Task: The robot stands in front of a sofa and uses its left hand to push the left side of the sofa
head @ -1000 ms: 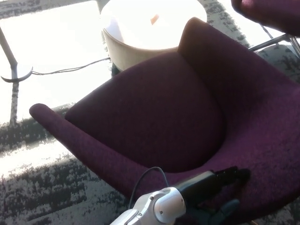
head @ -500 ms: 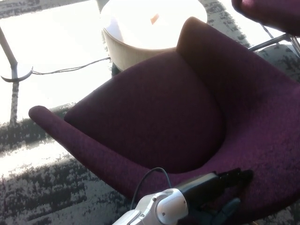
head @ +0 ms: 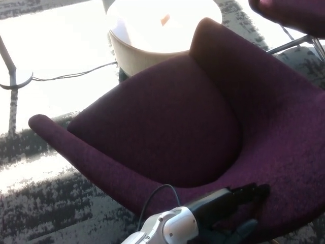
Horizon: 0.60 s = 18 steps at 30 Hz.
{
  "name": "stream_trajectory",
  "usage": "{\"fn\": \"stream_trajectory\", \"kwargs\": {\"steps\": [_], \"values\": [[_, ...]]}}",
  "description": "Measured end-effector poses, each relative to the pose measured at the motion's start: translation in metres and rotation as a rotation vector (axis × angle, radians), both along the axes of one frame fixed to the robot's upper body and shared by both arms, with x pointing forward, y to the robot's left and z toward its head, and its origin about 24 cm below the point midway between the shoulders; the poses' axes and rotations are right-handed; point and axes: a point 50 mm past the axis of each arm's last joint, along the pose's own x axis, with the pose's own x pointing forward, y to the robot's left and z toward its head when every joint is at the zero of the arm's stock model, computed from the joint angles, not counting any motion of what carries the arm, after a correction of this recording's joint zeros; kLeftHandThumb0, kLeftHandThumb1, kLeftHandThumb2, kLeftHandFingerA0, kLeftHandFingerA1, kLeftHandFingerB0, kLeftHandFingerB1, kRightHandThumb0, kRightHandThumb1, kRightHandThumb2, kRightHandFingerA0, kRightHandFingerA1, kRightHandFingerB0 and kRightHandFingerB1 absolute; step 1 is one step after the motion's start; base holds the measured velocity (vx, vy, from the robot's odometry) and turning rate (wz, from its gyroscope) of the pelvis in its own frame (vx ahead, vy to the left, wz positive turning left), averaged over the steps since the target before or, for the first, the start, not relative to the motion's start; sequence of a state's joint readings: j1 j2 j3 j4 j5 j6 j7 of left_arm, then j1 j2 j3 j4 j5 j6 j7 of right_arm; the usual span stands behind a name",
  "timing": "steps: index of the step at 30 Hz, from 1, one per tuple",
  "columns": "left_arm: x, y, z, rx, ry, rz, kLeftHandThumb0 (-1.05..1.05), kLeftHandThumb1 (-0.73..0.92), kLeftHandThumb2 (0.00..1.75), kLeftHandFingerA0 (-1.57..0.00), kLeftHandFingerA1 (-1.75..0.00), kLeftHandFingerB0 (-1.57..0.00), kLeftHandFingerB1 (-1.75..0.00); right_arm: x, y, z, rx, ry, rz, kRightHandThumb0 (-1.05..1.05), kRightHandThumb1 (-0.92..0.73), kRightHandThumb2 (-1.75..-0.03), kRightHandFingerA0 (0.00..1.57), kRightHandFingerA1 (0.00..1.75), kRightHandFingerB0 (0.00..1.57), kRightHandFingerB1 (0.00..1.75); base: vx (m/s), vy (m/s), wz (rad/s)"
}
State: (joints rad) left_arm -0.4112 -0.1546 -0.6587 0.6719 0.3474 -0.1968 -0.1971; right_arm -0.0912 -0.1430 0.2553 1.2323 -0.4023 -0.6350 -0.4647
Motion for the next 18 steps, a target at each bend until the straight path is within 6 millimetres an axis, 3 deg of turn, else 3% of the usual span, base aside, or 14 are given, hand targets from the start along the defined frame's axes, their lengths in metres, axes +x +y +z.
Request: {"fn": "stream_trajectory", "kwargs": {"steps": [2, 3, 4, 5, 6, 9, 10, 11, 12, 14, 15, 16, 17, 18], "values": [[-0.002, 0.003, -0.001, -0.008, 0.007, 0.007, -0.85, 0.73, 1.11, -0.14, -0.44, 0.00, -0.32, -0.001, -0.001, 0.000, -0.002, 0.004, -0.002, -0.51, -0.86, -0.67, 0.62, 0.42, 0.62, 0.40, 0.00, 0.000, 0.00], [-0.002, 0.004, -0.001, -0.010, 0.008, 0.009, -0.81, 0.70, 1.11, -0.02, -0.43, -0.06, -0.33, -0.002, -0.001, 0.000, -0.003, 0.004, -0.002, 0.10, -0.86, -0.66, 0.74, 0.84, 0.59, 0.71, 0.00, 0.000, 0.00], [-0.002, 0.007, -0.001, -0.013, 0.010, 0.015, -0.81, 0.70, 1.11, -0.02, -0.43, -0.06, -0.33, -0.002, -0.002, 0.000, 0.003, 0.005, -0.007, 0.10, -0.86, -0.66, 0.74, 0.84, 0.59, 0.71, 0.00, 0.000, 0.00], [-0.001, 0.008, -0.001, -0.013, 0.009, 0.021, -0.93, 0.78, 1.16, -0.01, -0.44, -0.14, -0.32, -0.001, -0.001, 0.000, 0.034, 0.002, -0.023, -0.53, -0.81, -0.64, 0.59, 0.42, 0.52, 0.39, 0.00, 0.000, 0.00], [0.000, 0.009, -0.001, -0.014, 0.009, 0.026, -0.84, 0.73, 1.12, -0.03, -0.46, -0.08, -0.34, -0.001, 0.000, 0.000, 0.054, 0.000, -0.033, -0.58, -0.83, -0.65, 0.50, 0.39, 0.45, 0.37, 0.00, 0.000, 0.00], [0.002, 0.015, -0.001, -0.014, 0.012, 0.034, -0.86, 0.74, 1.18, -0.07, -0.48, -0.03, -0.37, 0.001, -0.002, 0.001, 0.107, 0.006, -0.081, -0.61, -0.78, -0.64, 0.54, 0.39, 0.42, 0.35, 0.00, 0.000, 0.00], [0.004, 0.017, -0.001, -0.009, 0.008, 0.035, -0.90, 0.77, 1.19, -0.12, -0.51, -0.03, -0.39, 0.002, -0.004, 0.001, 0.128, 0.009, -0.103, -0.58, -0.61, -1.02, 0.49, 0.59, 0.29, 0.48, 0.00, 0.000, 0.00], [0.004, 0.019, -0.001, -0.005, 0.004, 0.034, -0.90, 0.77, 1.19, -0.12, -0.51, -0.03, -0.39, 0.001, -0.006, 0.001, 0.148, 0.014, -0.123, -0.58, -0.61, -1.02, 0.49, 0.59, 0.29, 0.48, 0.00, 0.000, 0.00], [0.005, 0.021, 0.000, -0.002, 0.000, 0.034, -0.85, 0.72, 1.17, -0.07, -0.50, -0.02, -0.36, 0.000, -0.007, 0.000, 0.159, 0.019, -0.131, -0.67, -0.71, -0.66, 0.51, 0.41, 0.44, 0.37, 0.00, 0.000, 0.00], [0.007, 0.026, 0.000, 0.005, -0.005, 0.041, -0.86, 0.73, 1.14, -0.05, -0.47, -0.07, -0.35, 0.000, -0.009, 0.000, 0.193, 0.029, -0.154, -0.58, -0.77, -0.63, 0.53, 0.40, 0.51, 0.39, 0.00, 0.000, 0.00], [0.008, 0.028, 0.001, 0.006, -0.005, 0.043, -0.85, 0.72, 1.14, -0.05, -0.47, -0.06, -0.33, 0.000, -0.010, 0.000, 0.203, 0.031, -0.158, -0.59, -0.66, -1.01, 0.45, 0.56, 0.37, 0.51, 0.00, 0.000, 0.00], [0.010, 0.032, 0.001, 0.007, -0.004, 0.048, -0.85, 0.72, 1.14, -0.05, -0.47, -0.06, -0.33, 0.000, -0.010, 0.000, 0.223, 0.035, -0.166, -0.59, -0.66, -1.01, 0.45, 0.56, 0.37, 0.51, 0.00, 0.000, 0.00], [0.012, 0.035, 0.001, 0.009, -0.002, 0.053, -0.86, 0.73, 1.15, -0.05, -0.47, -0.06, -0.32, 0.001, -0.011, 0.000, 0.235, 0.037, -0.169, -0.55, -0.76, -0.64, 0.51, 0.41, 0.47, 0.38, 0.00, 0.000, 0.00], [0.013, 0.039, 0.000, 0.015, 0.005, 0.059, -0.86, 0.73, 1.15, -0.05, -0.47, -0.06, -0.32, 0.001, -0.012, 0.000, 0.248, 0.039, -0.172, -0.55, -0.76, -0.64, 0.51, 0.41, 0.47, 0.38, 0.00, 0.000, 0.00]]}}
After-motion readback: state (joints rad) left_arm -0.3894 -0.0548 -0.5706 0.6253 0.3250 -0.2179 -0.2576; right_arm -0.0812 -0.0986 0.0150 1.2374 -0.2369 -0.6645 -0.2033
